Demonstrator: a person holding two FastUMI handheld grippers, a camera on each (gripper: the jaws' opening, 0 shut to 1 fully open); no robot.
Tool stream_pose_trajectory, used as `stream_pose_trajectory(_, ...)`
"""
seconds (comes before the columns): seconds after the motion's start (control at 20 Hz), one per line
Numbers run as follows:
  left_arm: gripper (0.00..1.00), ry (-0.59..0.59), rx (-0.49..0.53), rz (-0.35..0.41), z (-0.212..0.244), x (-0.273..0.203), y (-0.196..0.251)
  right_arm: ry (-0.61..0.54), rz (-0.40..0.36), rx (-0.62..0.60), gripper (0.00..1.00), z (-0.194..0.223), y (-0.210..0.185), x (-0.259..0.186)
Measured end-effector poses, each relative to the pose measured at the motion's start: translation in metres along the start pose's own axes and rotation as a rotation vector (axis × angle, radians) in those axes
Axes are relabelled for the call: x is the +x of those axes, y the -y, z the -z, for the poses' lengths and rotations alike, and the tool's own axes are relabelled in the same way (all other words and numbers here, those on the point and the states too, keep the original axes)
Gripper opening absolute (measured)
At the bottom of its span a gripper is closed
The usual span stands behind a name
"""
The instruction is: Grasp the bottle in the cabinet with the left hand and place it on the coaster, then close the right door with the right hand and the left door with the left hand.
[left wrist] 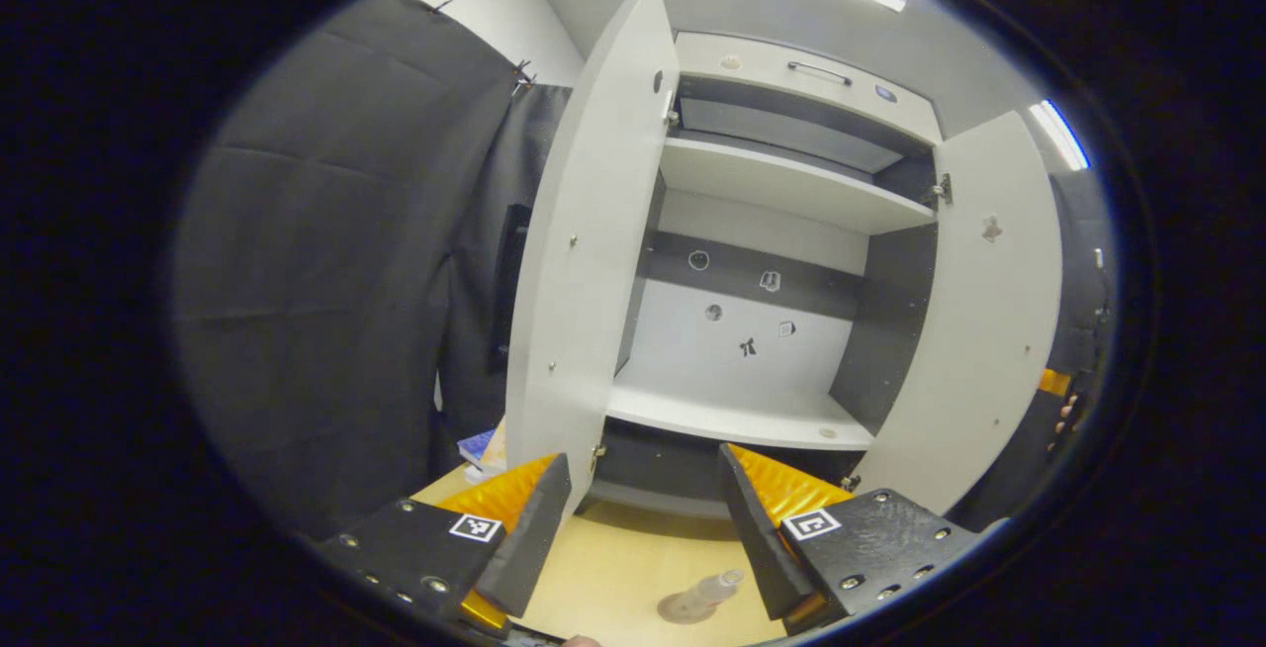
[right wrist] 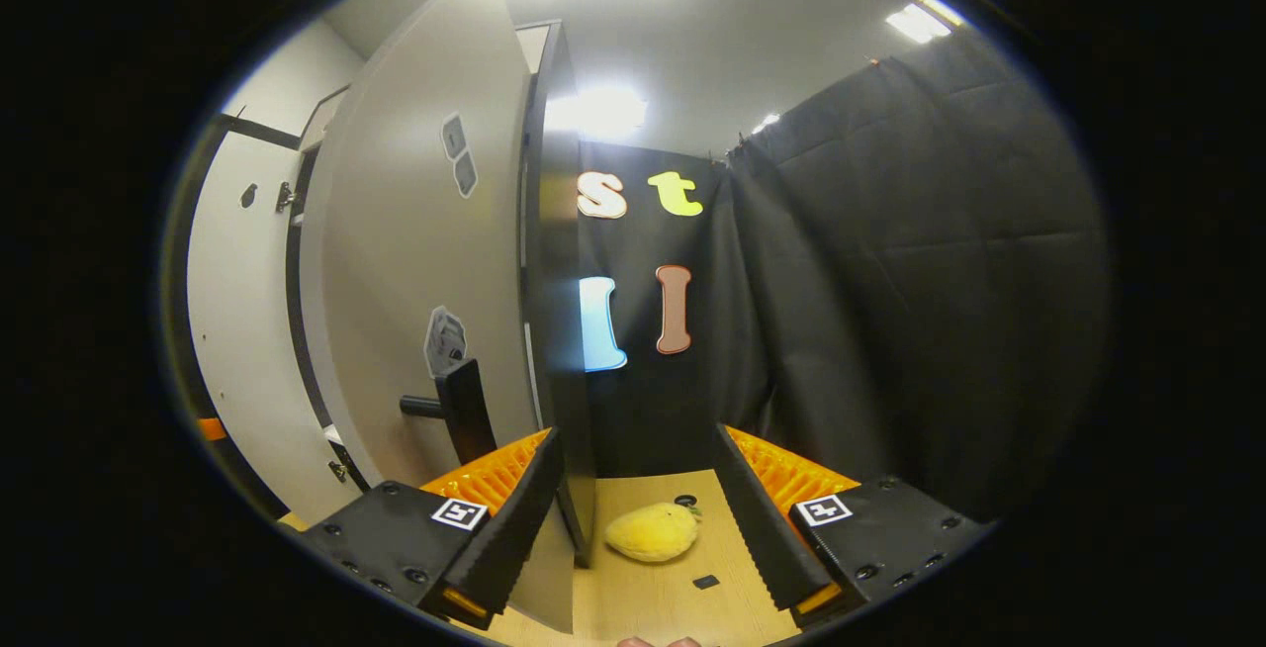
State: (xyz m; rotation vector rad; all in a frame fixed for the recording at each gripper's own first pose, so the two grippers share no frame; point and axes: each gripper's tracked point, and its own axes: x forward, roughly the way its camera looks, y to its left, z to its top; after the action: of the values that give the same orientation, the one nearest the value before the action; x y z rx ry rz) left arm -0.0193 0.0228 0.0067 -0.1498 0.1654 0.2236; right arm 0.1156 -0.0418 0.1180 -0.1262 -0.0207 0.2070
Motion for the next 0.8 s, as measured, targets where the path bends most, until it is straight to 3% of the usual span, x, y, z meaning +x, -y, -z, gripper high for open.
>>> stream_pose_trajectory(0.05, 0.87, -0.009, 0.007, 0.009, 0.003, 0.001, -0.002, 0.007, 0.009, -0.011, 0.97, -0.001, -0.005, -0.002)
stream_pose_trajectory(0.1, 0.94, -0.019, 0.012, 0.017, 0.005, 0.002, -0.005, 0.009, 0.011, -0.011, 0.97, -0.001, -0.011, -0.003)
stream_pose_trajectory(0.25, 0.94, -0.034, 0.015, 0.040, 0.009, 0.002, -0.012, 0.004, -0.003, 0.010, 0.97, 0.002, -0.034, -0.007)
stream_pose_trajectory(0.3, 0.87, -0.038, 0.011, 0.047, 0.009, 0.003, -0.015, 0.006, -0.002, 0.009, 0.97, 0.002, -0.041, -0.008)
stream_pose_trajectory(0.35, 0.94, -0.042, 0.007, 0.052, 0.010, 0.002, -0.018, 0.009, -0.002, 0.007, 0.97, 0.002, -0.048, -0.009)
stream_pose_trajectory(0.5, 0.94, -0.045, 0.008, 0.061, 0.010, 0.003, -0.029, 0.007, -0.008, 0.008, 0.97, 0.003, -0.071, -0.009)
stream_pose_trajectory(0.55, 0.87, -0.046, 0.011, 0.063, 0.009, 0.002, -0.033, 0.006, -0.012, 0.013, 0.97, 0.004, -0.079, -0.009)
stream_pose_trajectory(0.8, 0.87, -0.048, 0.030, 0.084, 0.008, 0.003, -0.056, -0.001, -0.032, 0.061, 0.97, 0.009, -0.125, -0.001)
